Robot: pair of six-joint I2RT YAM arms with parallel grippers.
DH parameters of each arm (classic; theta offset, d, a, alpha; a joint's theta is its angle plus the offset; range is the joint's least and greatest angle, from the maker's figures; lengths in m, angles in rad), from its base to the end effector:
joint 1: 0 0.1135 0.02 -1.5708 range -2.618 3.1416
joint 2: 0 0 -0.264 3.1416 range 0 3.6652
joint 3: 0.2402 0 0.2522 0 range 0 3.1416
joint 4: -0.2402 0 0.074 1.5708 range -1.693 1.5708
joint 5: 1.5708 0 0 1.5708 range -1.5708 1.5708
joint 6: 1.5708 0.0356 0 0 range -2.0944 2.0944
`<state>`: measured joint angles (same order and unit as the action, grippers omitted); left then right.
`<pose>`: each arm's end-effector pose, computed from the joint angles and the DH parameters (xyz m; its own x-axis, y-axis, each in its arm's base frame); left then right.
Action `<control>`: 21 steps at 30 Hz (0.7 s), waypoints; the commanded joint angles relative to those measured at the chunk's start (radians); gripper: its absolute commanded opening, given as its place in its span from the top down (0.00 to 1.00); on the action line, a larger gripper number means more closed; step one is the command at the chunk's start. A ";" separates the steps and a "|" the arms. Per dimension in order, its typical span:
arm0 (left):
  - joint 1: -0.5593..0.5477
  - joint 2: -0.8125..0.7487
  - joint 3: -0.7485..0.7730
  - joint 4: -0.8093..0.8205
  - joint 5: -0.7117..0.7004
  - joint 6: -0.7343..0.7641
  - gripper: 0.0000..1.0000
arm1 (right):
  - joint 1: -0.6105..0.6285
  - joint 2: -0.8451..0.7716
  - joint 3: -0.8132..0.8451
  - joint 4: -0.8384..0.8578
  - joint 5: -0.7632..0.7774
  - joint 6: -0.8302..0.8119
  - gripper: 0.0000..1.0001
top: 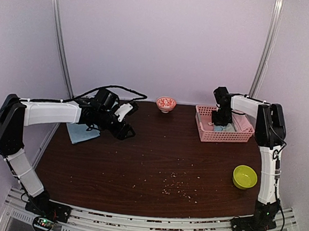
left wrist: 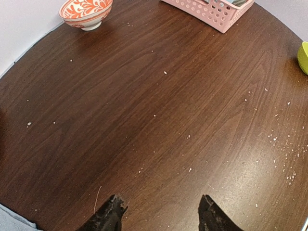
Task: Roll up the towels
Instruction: Move the storage box to the corner of the board.
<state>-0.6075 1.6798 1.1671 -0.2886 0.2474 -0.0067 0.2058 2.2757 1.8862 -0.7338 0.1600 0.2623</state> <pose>0.2965 -0.2167 0.2301 -0.5944 0.4053 -0.6946 0.6894 0.7015 -0.1806 0.4786 0.0941 0.1787 -0.8871 0.0763 -0.4552 0.0992 0.9947 -0.0265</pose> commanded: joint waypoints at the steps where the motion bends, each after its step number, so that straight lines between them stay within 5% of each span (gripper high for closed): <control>1: 0.007 0.010 0.025 0.011 0.016 -0.006 0.45 | -0.032 -0.041 -0.022 -0.008 0.059 0.011 1.00; 14: 0.008 0.006 0.026 0.007 0.023 -0.010 0.46 | -0.049 -0.002 -0.046 -0.004 0.069 -0.002 1.00; 21: 0.007 0.005 0.028 0.005 0.029 -0.010 0.46 | -0.050 -0.021 -0.052 -0.004 0.045 -0.014 0.77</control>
<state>-0.6075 1.6802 1.1671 -0.2905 0.2577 -0.0105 0.1780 2.2719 1.8637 -0.7090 0.1833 0.2573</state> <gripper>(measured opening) 0.538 0.195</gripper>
